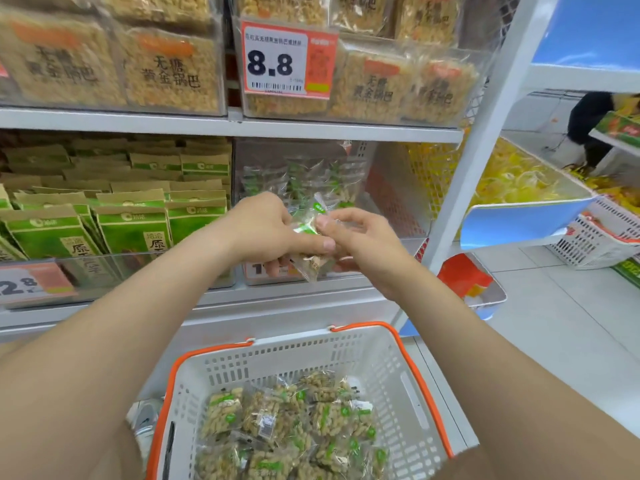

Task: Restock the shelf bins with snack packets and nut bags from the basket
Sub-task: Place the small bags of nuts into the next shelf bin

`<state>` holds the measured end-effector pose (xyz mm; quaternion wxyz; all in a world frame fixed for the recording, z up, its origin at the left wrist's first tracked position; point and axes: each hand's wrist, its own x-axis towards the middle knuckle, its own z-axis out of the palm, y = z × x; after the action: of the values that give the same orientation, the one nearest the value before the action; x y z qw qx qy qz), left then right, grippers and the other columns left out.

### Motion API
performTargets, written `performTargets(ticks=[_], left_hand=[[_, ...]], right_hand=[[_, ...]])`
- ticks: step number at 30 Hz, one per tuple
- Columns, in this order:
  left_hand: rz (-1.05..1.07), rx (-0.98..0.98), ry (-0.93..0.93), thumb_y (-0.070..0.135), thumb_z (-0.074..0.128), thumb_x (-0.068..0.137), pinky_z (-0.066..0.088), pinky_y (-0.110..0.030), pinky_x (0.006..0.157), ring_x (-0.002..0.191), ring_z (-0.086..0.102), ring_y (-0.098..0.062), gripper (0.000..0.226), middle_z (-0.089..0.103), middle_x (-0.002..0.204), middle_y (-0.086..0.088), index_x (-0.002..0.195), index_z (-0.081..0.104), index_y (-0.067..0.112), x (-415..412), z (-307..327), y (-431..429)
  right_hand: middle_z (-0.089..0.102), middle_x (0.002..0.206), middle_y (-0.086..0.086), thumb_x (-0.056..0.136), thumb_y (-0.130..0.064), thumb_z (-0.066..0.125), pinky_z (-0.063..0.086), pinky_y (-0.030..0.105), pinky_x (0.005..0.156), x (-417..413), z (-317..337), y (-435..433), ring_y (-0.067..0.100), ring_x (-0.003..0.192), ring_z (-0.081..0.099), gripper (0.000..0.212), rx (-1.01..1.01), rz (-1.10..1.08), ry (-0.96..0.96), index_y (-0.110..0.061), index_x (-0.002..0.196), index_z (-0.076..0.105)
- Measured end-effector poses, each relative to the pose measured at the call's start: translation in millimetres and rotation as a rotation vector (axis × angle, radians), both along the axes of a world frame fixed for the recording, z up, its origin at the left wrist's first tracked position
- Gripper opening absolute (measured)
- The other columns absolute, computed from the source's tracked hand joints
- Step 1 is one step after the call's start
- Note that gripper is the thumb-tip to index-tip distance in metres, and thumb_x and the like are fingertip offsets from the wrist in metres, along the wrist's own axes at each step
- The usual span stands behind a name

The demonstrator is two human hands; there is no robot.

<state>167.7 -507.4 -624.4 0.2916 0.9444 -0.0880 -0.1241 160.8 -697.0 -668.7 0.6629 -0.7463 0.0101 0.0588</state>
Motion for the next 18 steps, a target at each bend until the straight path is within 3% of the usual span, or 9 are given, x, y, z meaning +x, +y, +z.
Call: performTargets(ticks=[2,4,6,8,10,12,13,14,18], left_hand=[[0.059,-0.043,-0.129,0.077,0.081,0.065,0.046,-0.031,0.055,0.047,0.062,-0.011,0.069,0.07,0.054,-0.003,0.069,0.067,0.009,2,1,-3],[0.068,-0.061,-0.25,0.074,0.084,0.065,0.047,-0.033,0.055,0.056,0.065,-0.014,0.065,0.07,0.058,0.001,0.073,0.07,0.011,5,-1,-8],[0.032,-0.079,-0.349,0.069,0.084,0.071,0.049,-0.033,0.061,0.073,0.067,-0.015,0.055,0.072,0.073,0.003,0.089,0.073,0.018,8,-5,-15],[0.007,-0.082,-0.397,0.068,0.078,0.08,0.046,-0.028,0.065,0.086,0.064,-0.014,0.06,0.071,0.088,0.008,0.119,0.068,0.023,12,-8,-22],[-0.009,-0.043,-0.426,0.067,0.069,0.088,0.05,-0.035,0.078,0.098,0.063,-0.016,0.069,0.07,0.1,0.009,0.139,0.055,0.023,17,-14,-28],[-0.052,0.101,-0.488,0.06,0.061,0.096,0.051,-0.045,0.097,0.115,0.06,-0.024,0.063,0.067,0.12,0.001,0.144,0.053,0.021,23,-22,-32],[-0.085,0.204,-0.517,0.057,0.057,0.098,0.047,-0.048,0.103,0.122,0.057,-0.027,0.058,0.064,0.128,-0.002,0.143,0.054,0.02,25,-25,-34],[-0.12,0.299,-0.534,0.056,0.052,0.1,0.045,-0.049,0.105,0.125,0.054,-0.028,0.054,0.062,0.132,-0.004,0.14,0.056,0.02,27,-28,-35],[-0.208,0.454,-0.537,0.064,0.037,0.102,0.04,-0.049,0.105,0.132,0.049,-0.027,0.058,0.06,0.138,-0.002,0.135,0.056,0.019,38,-41,-44]], right_hand=[[0.078,0.101,0.012,0.093,-0.04,0.077,0.063,0.043,0.073,1,8,-7,0.033,0.085,0.077,0.042,0.07,0.055,0.067,-0.015,0.125,0.066],[0.077,0.107,0.011,0.095,-0.037,0.076,0.063,0.047,0.079,5,14,-15,0.038,0.094,0.077,0.043,0.12,0.136,0.102,-0.015,0.13,0.065],[0.077,0.105,0.009,0.094,-0.027,0.077,0.063,0.04,0.074,11,20,-20,0.032,0.087,0.078,0.039,0.153,0.076,0.077,-0.012,0.129,0.067],[0.078,0.104,0.01,0.092,-0.022,0.08,0.062,0.033,0.066,23,22,-27,0.025,0.077,0.077,0.034,0.172,-0.113,-0.014,-0.013,0.123,0.069],[0.077,0.104,0.006,0.085,-0.03,0.085,0.062,0.034,0.07,38,18,-37,0.02,0.083,0.077,0.036,-0.034,-0.346,-0.251,-0.024,0.117,0.07],[0.069,0.108,0.0,0.08,-0.038,0.085,0.051,0.018,0.085,50,12,-47,0.0,0.092,0.064,0.039,-0.413,-0.516,-0.495,-0.032,0.113,0.066],[0.062,0.11,0.0,0.081,-0.036,0.084,0.041,0.008,0.081,53,9,-50,-0.006,0.09,0.054,0.039,-0.544,-0.553,-0.576,-0.031,0.116,0.065],[0.055,0.113,0.001,0.084,-0.033,0.082,0.037,0.009,0.077,54,8,-51,-0.006,0.085,0.049,0.04,-0.615,-0.561,-0.617,-0.029,0.119,0.064],[0.045,0.12,0.005,0.094,-0.025,0.074,0.047,0.037,0.081,68,-5,-51,0.025,0.082,0.054,0.038,-0.854,-0.496,-0.537,-0.023,0.129,0.061]])
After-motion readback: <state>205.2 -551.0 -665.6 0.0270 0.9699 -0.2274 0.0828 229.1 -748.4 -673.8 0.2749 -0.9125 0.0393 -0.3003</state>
